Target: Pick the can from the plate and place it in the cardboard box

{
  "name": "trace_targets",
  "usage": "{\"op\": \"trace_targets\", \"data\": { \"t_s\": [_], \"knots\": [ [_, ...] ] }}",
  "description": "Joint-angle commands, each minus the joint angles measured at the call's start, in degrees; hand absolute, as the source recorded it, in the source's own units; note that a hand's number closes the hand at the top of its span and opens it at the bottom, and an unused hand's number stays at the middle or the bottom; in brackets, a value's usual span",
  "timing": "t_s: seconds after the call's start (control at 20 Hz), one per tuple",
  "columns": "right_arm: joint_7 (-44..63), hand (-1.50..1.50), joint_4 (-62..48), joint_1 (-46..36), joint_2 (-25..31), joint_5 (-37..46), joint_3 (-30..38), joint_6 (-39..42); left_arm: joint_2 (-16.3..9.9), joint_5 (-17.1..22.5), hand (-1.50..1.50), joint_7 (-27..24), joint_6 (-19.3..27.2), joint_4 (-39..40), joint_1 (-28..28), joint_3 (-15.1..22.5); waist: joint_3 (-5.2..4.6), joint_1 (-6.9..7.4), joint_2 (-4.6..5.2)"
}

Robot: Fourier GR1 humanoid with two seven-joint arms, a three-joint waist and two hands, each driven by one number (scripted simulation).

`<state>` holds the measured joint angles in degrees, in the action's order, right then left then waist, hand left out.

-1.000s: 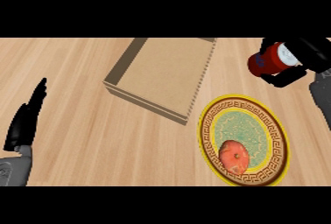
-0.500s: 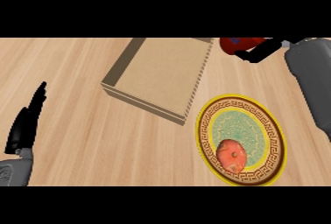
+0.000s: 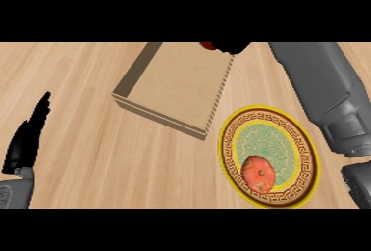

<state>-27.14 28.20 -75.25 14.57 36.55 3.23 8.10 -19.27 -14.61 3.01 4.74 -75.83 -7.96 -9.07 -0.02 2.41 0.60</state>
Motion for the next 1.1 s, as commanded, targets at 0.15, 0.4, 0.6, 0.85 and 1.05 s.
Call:
{"op": "trace_targets", "data": {
  "t_s": [0.15,0.4,0.6,0.85,1.05],
  "knots": [
    [4.73,1.50,-10.38,-7.76,-5.22,-1.35,3.34,-1.45,0.42,-0.53,0.00,0.57,-0.51,-0.87,-0.99,0.91,-0.01,1.34,0.59],
    [9.05,1.50,-14.41,-10.82,-11.07,-0.68,3.76,-6.73,-0.16,-0.25,0.00,1.30,-0.68,0.66,-4.06,0.09,-0.07,2.31,1.24],
    [8.94,1.50,-17.03,-10.78,-12.66,0.47,3.21,-8.54,-1.51,0.01,0.00,0.45,-1.37,1.03,-4.28,-0.81,-0.09,2.51,1.38],
    [12.07,1.50,-19.90,-9.72,-13.06,2.28,2.50,-14.02,-0.71,-0.21,0.00,-1.35,-1.37,2.42,-4.68,-0.18,-0.15,2.96,1.89],
    [16.27,-1.50,-23.11,-9.63,-14.52,-0.02,4.25,-11.68,-0.14,-0.84,0.00,0.33,-1.44,0.45,-5.63,1.09,-0.09,4.24,1.99]
  ]
}}
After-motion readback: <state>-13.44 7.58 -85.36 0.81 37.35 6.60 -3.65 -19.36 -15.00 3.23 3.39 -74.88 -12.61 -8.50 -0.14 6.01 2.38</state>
